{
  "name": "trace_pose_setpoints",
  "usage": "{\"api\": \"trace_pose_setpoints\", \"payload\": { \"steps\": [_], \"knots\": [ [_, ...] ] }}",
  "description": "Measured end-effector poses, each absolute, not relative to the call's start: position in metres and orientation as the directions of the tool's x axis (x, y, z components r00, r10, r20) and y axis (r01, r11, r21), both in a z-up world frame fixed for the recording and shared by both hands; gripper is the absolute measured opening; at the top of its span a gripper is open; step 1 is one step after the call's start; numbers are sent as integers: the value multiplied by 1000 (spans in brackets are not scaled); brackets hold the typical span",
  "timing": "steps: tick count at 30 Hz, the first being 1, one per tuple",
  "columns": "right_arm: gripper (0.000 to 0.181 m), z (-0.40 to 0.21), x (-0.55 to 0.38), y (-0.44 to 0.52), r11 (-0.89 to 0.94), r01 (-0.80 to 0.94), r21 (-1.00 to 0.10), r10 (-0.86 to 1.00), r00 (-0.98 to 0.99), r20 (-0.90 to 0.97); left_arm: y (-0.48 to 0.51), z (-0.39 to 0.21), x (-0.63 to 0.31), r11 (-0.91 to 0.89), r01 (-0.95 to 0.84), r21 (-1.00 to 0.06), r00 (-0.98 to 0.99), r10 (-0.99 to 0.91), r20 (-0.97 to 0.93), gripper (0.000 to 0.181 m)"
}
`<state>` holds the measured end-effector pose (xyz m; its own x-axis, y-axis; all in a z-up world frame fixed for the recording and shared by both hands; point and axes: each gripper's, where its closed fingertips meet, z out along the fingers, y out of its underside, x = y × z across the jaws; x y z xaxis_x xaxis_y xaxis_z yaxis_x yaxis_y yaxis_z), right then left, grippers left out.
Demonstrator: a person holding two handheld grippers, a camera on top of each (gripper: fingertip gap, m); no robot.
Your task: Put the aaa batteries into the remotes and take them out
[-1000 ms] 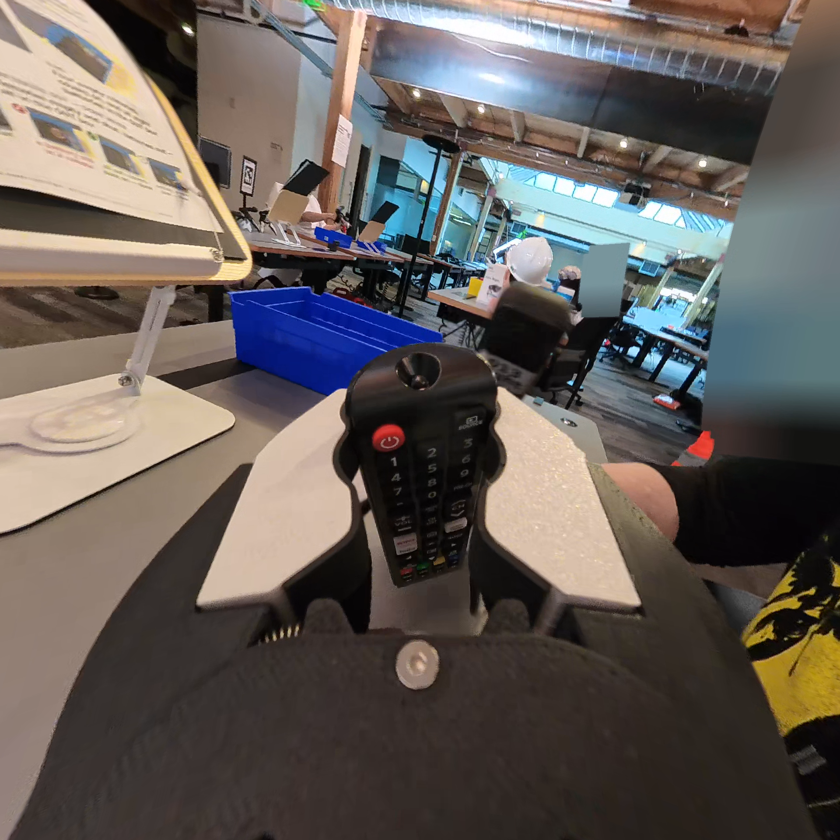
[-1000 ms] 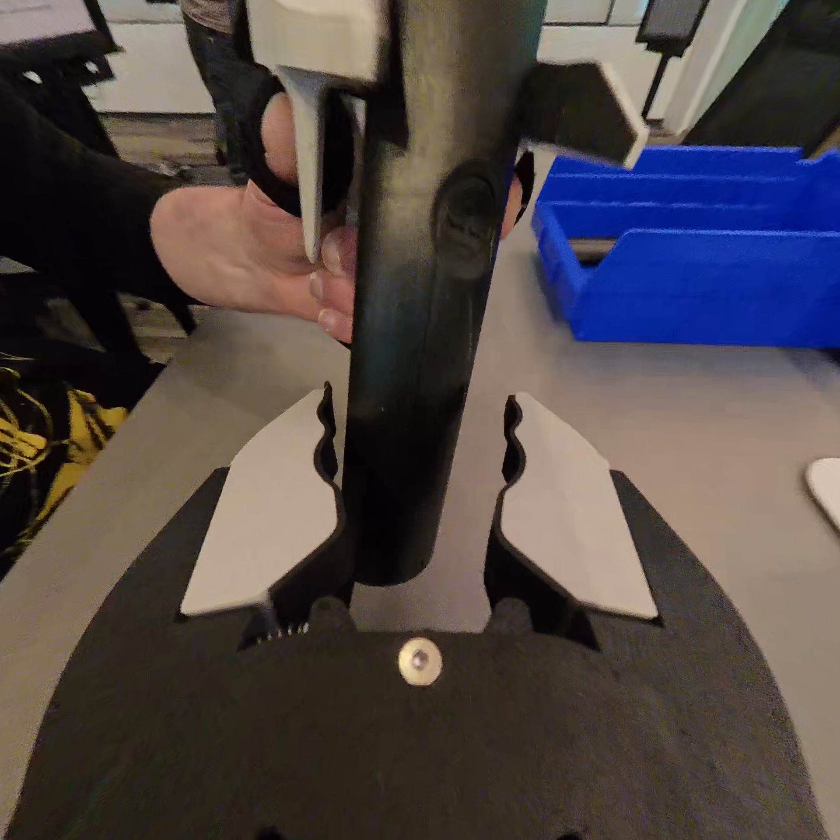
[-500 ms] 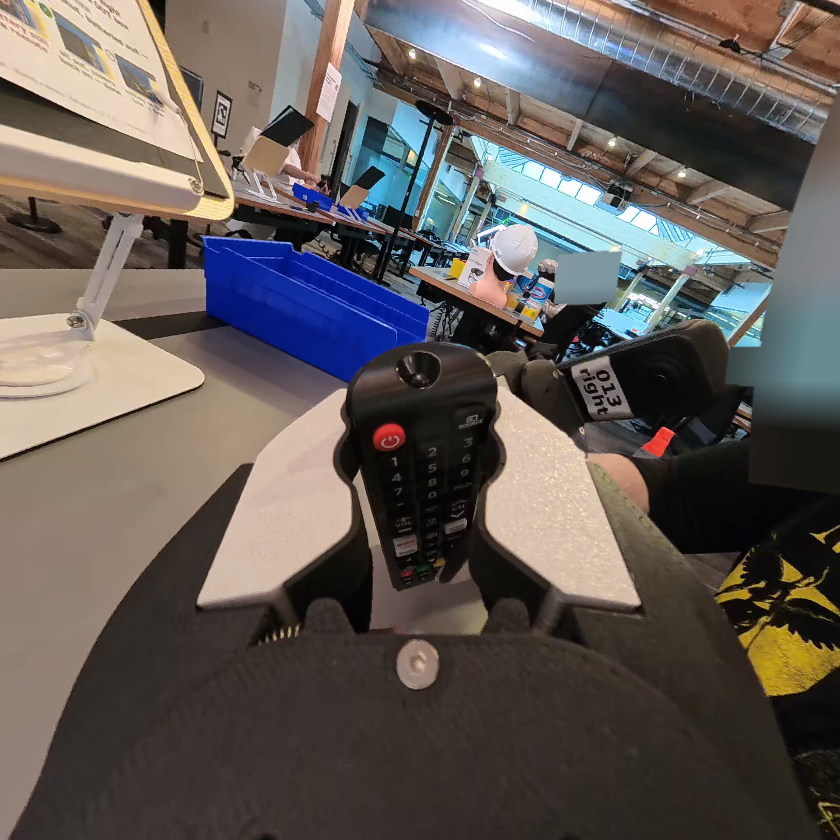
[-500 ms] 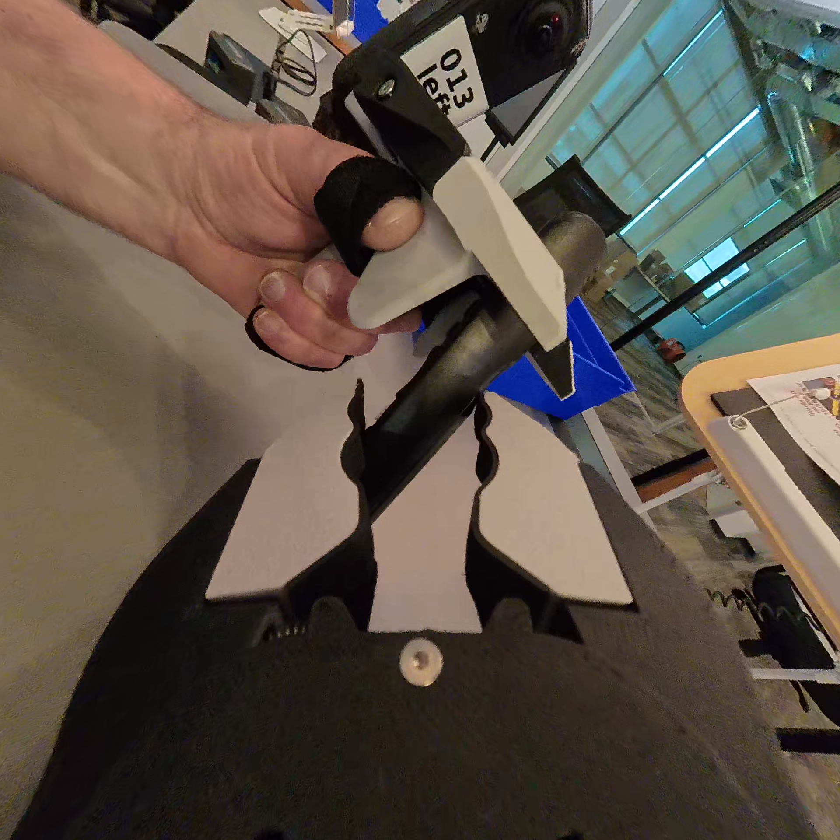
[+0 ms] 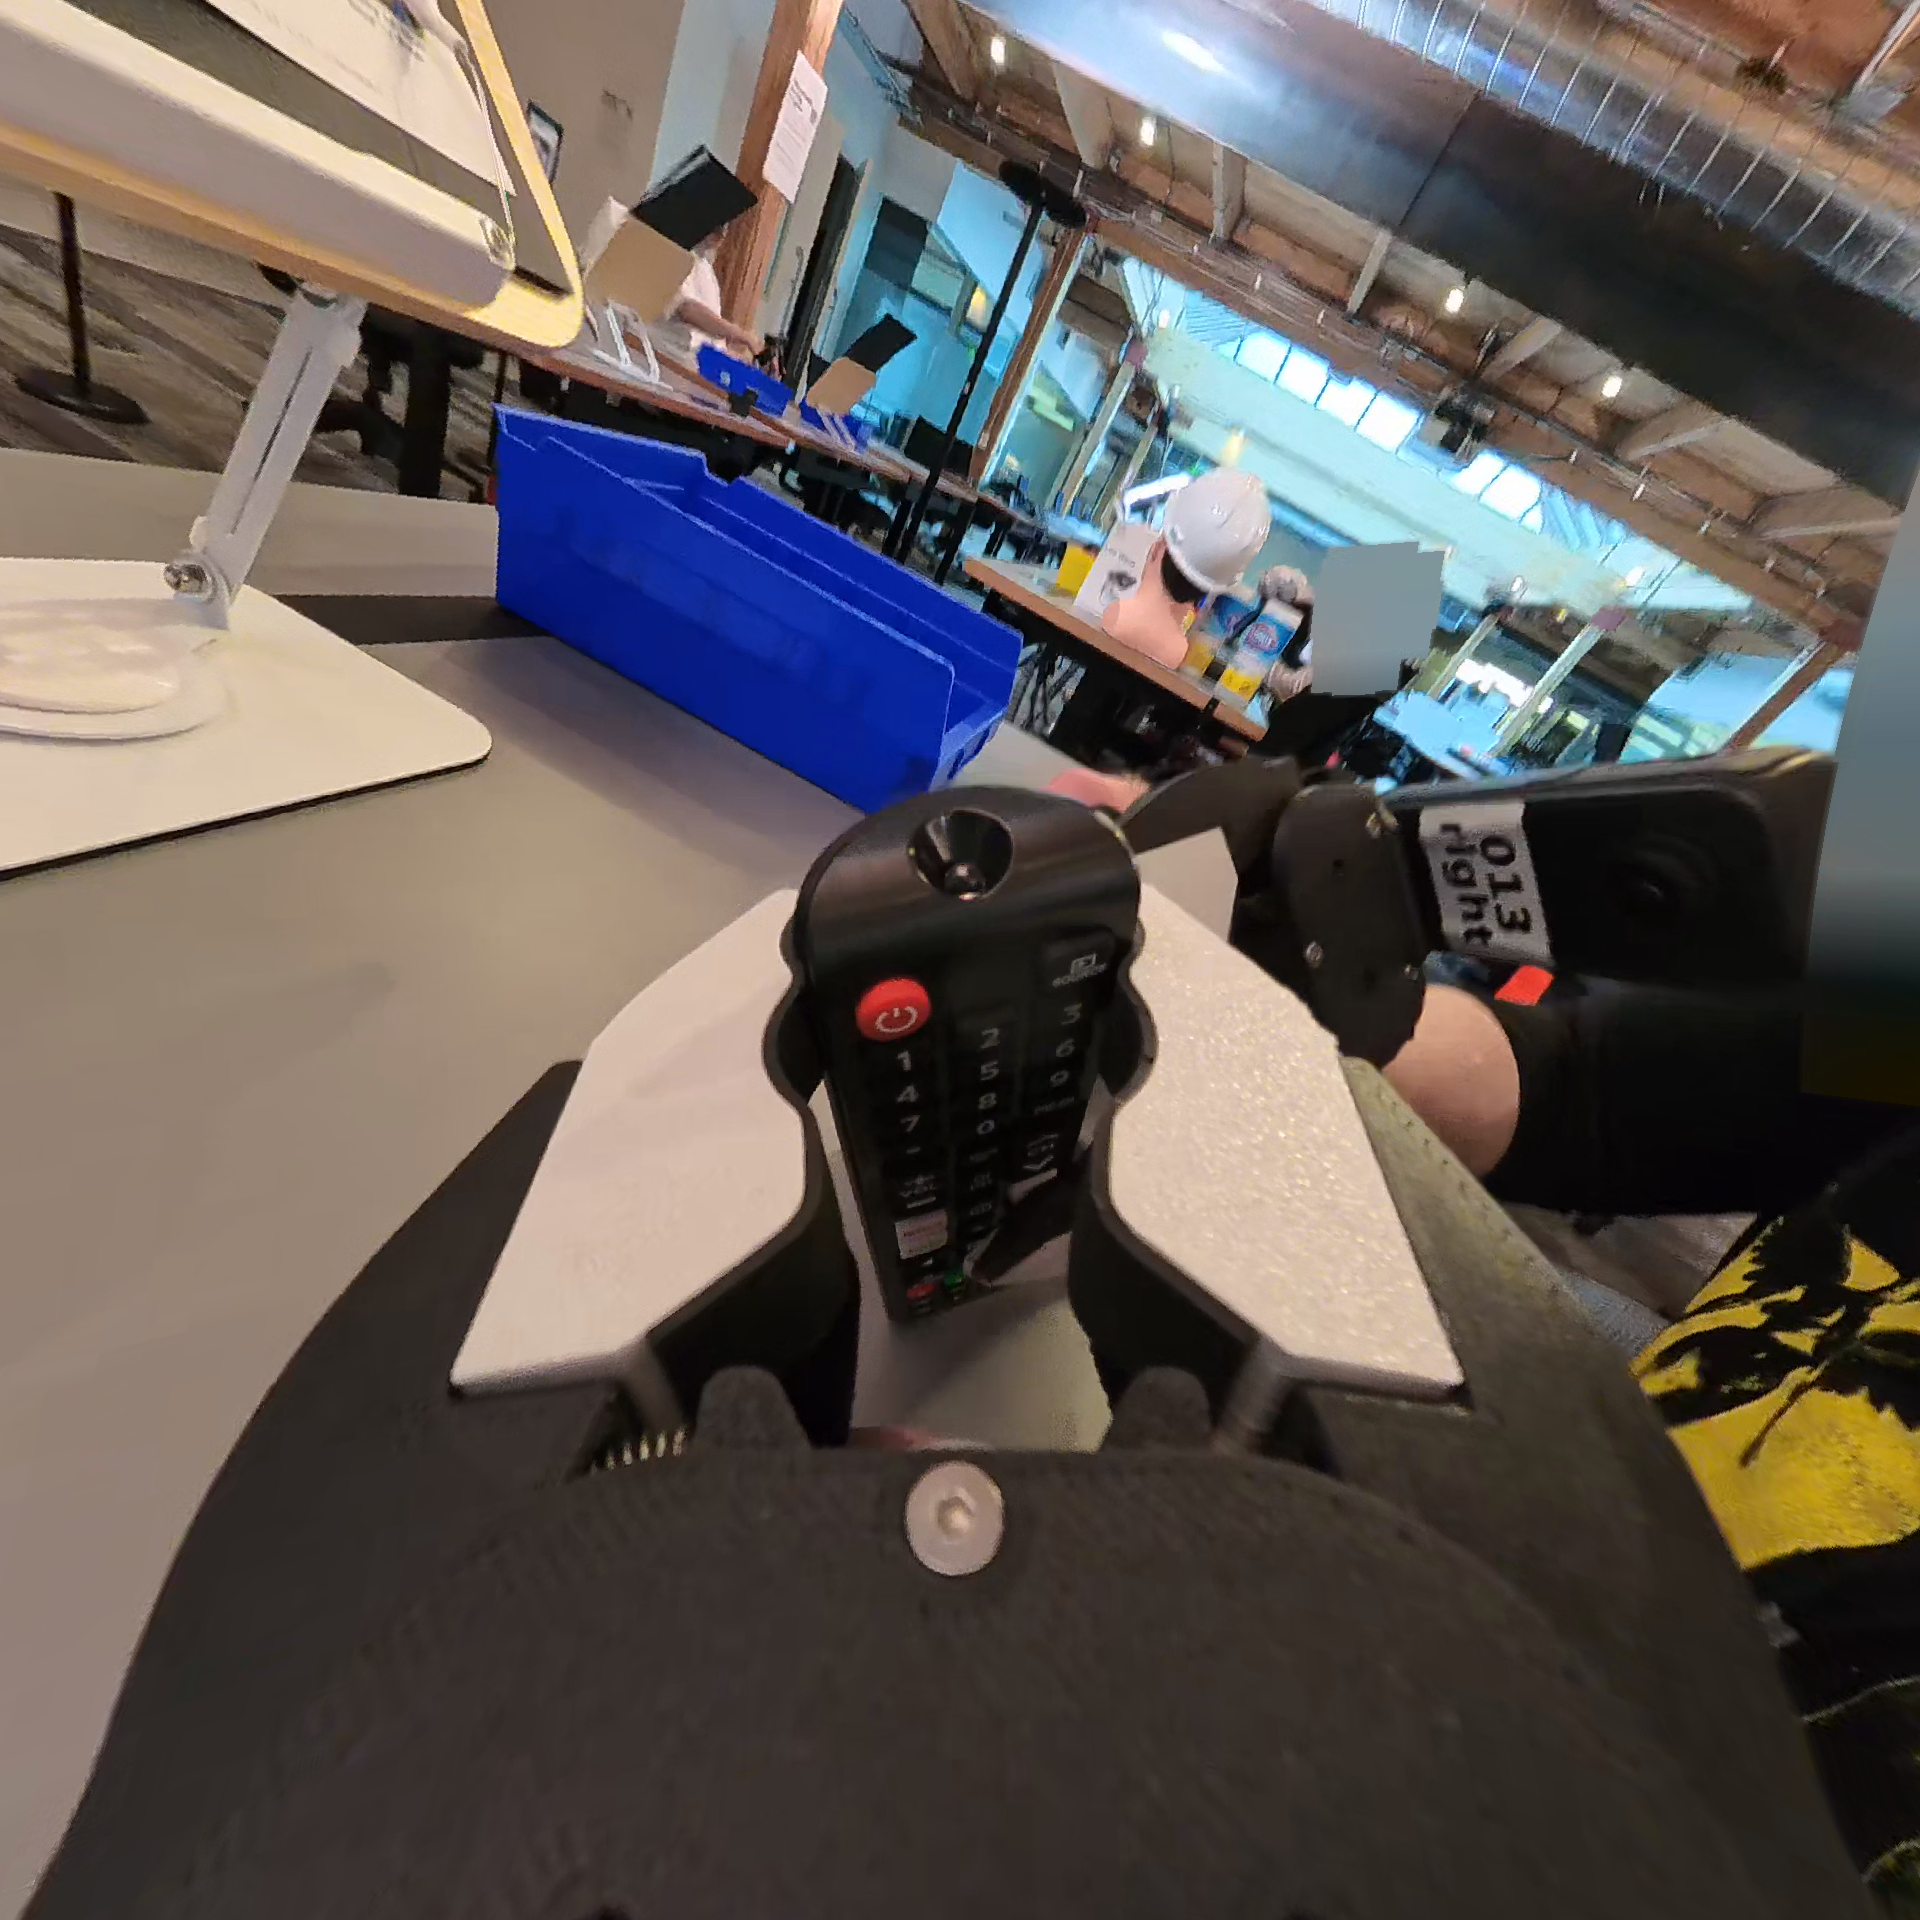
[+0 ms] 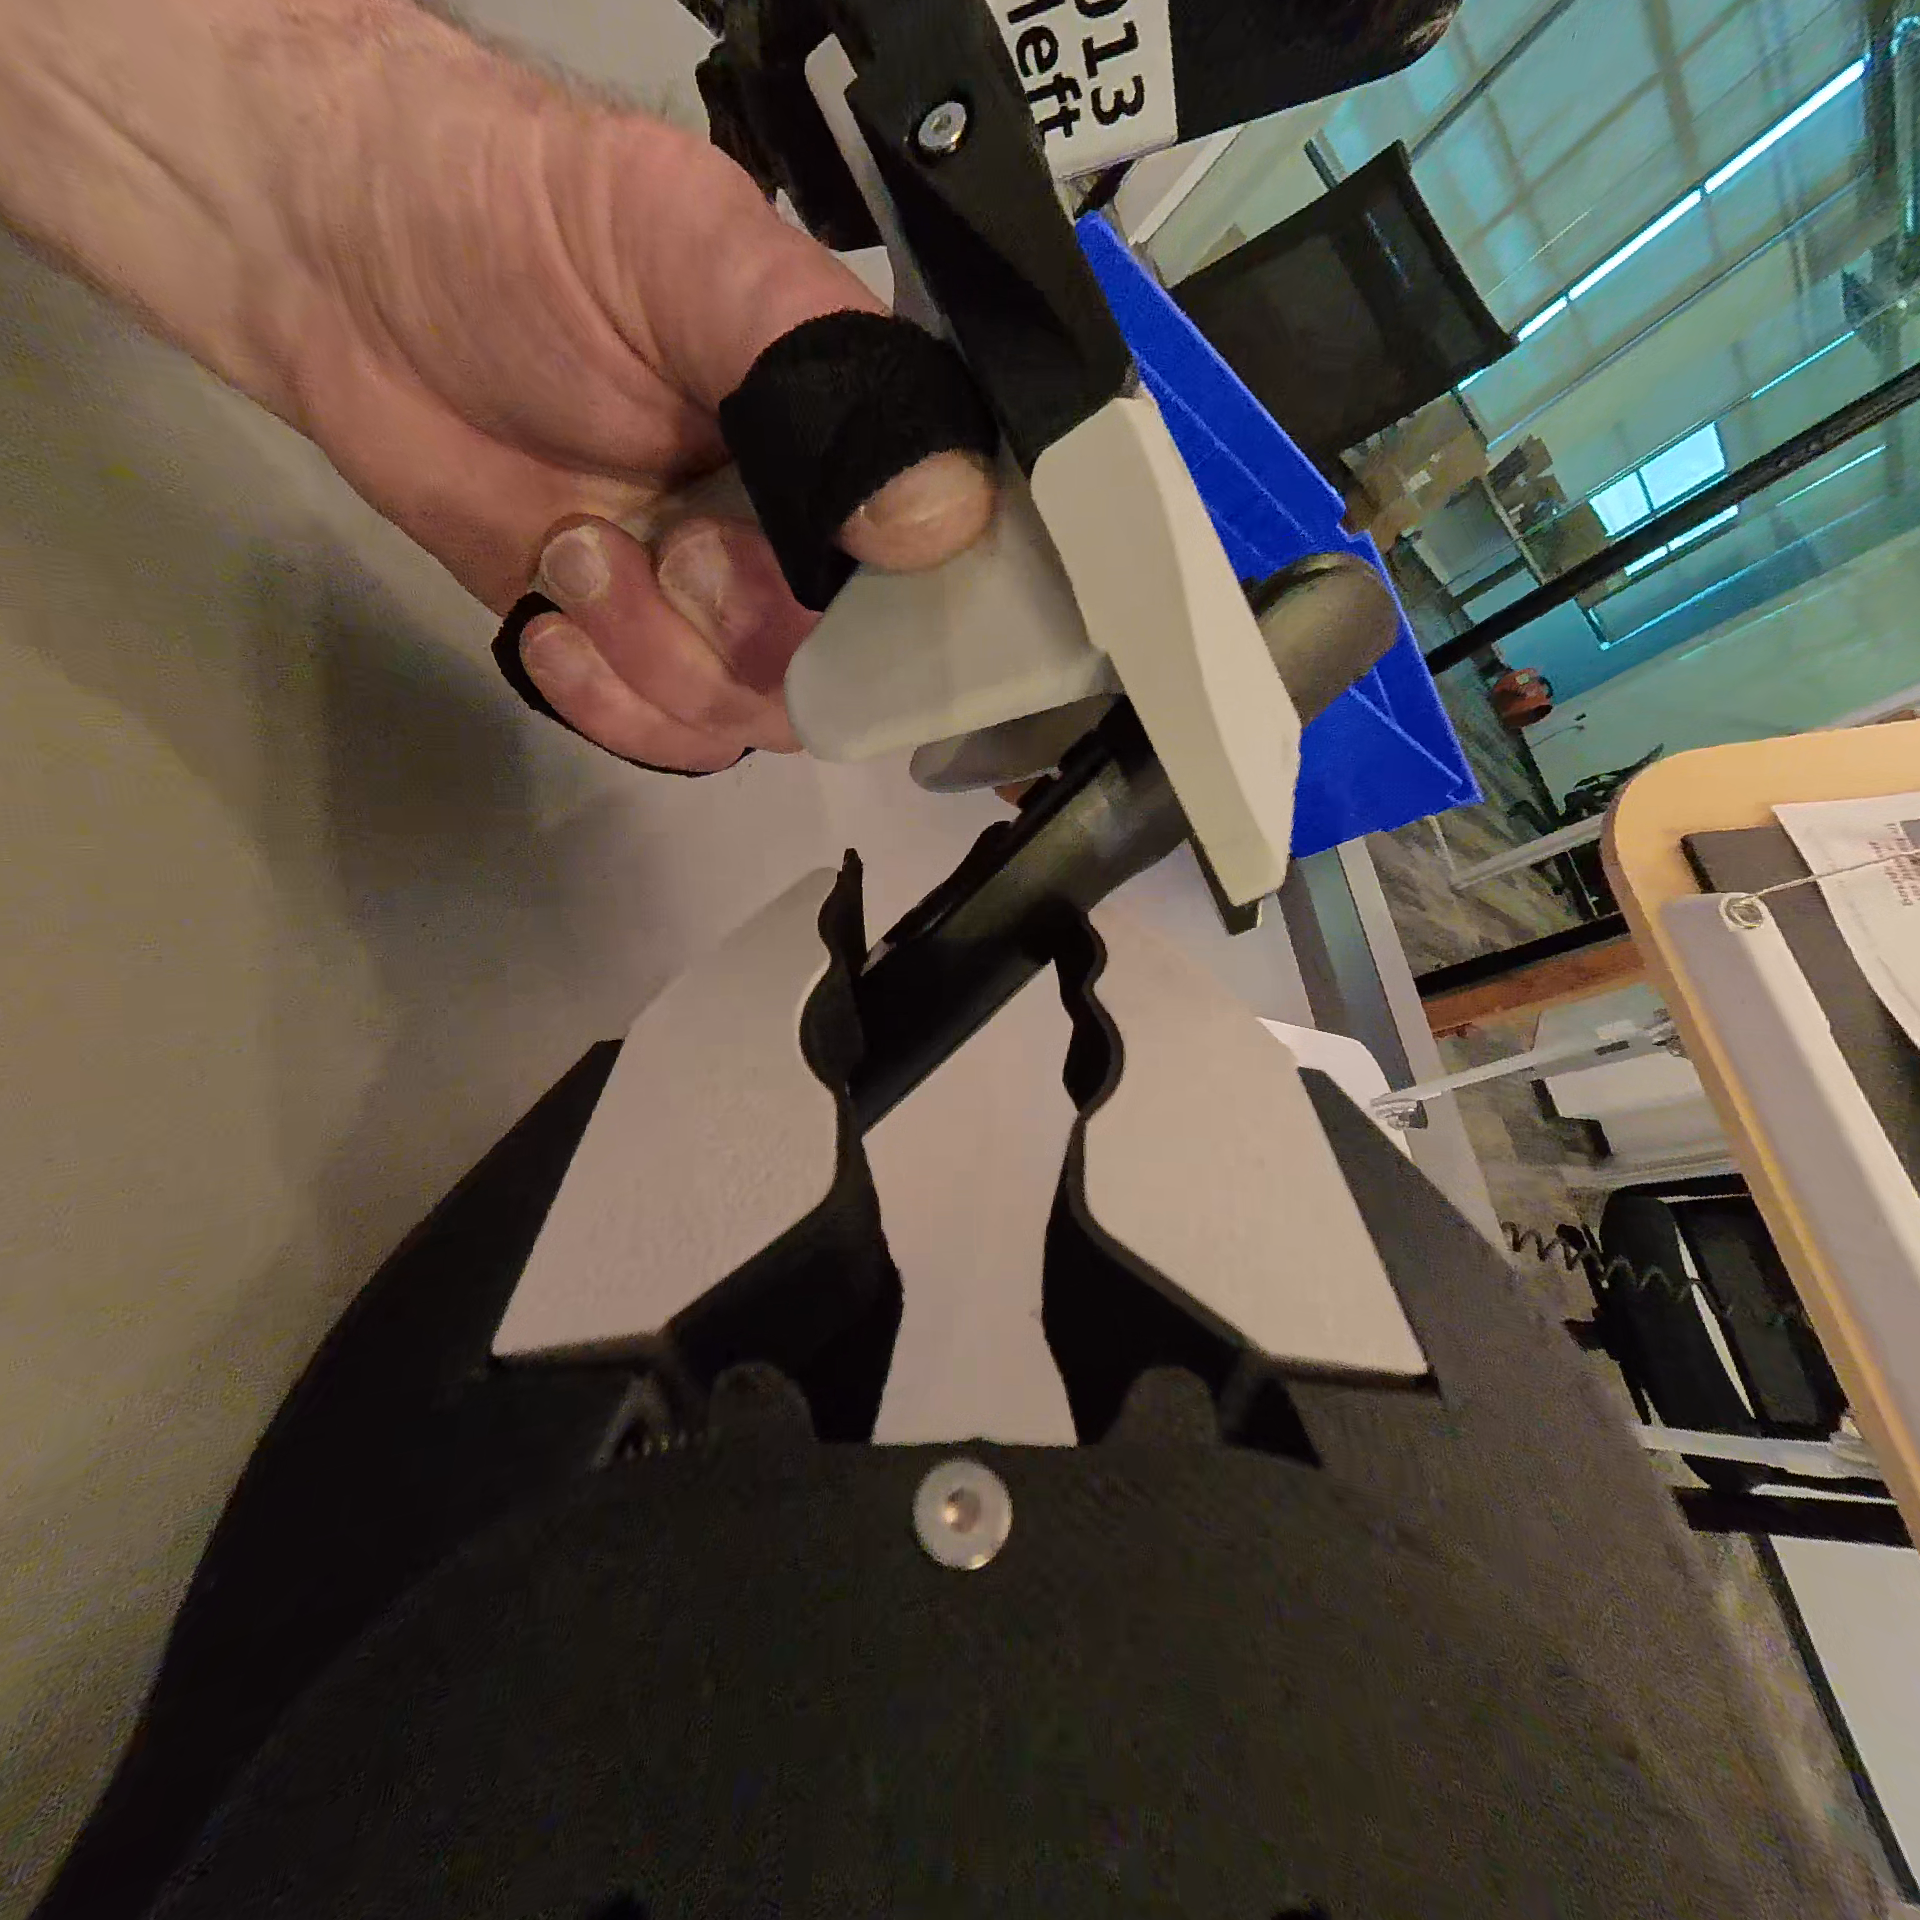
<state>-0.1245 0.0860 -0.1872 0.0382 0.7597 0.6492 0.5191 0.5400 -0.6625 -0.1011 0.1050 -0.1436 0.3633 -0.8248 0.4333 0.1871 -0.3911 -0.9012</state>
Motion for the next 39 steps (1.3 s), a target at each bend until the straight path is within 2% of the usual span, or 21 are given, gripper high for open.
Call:
{"api": "trace_pose_setpoints", "payload": {
  "steps": [15, 18, 20, 26, 29, 34, 38, 39],
  "knots": [
    [34, -193, -126, 83, 523, 581, -624, 777, -24, 629, 104, -146, -103, -386, 202, -900, 344, -833, 434, 52],
    [33, -194, -126, 79, 526, 575, -627, 795, -71, 602, 98, -139, -96, -353, 194, -915, 326, -856, 400, 42],
    [33, -196, -127, 77, 530, 585, -615, 794, -86, 602, 100, -139, -98, -348, 218, -912, 324, -855, 404, 41],
    [30, -190, -121, 86, 533, 599, -598, 753, -12, 658, 96, -137, -91, -274, 89, -958, 355, -890, 287, 43],
    [29, -189, -122, 88, 503, 600, -622, 768, 21, 640, 90, -139, -92, -220, 7, -975, 358, -910, 208, 42],
    [28, -181, -119, 77, 515, 494, -701, 804, 5, 594, 77, -137, -87, -108, -79, -991, 323, -943, 77, 40],
    [42, -167, -120, 63, 485, 372, -791, 854, -7, 520, 70, -137, -86, -49, -90, -995, 293, -956, 21, 39],
    [39, -166, -121, 60, 474, 349, -809, 866, -17, 500, 67, -136, -84, -30, -93, -995, 280, -960, 2, 39]
  ]
}}
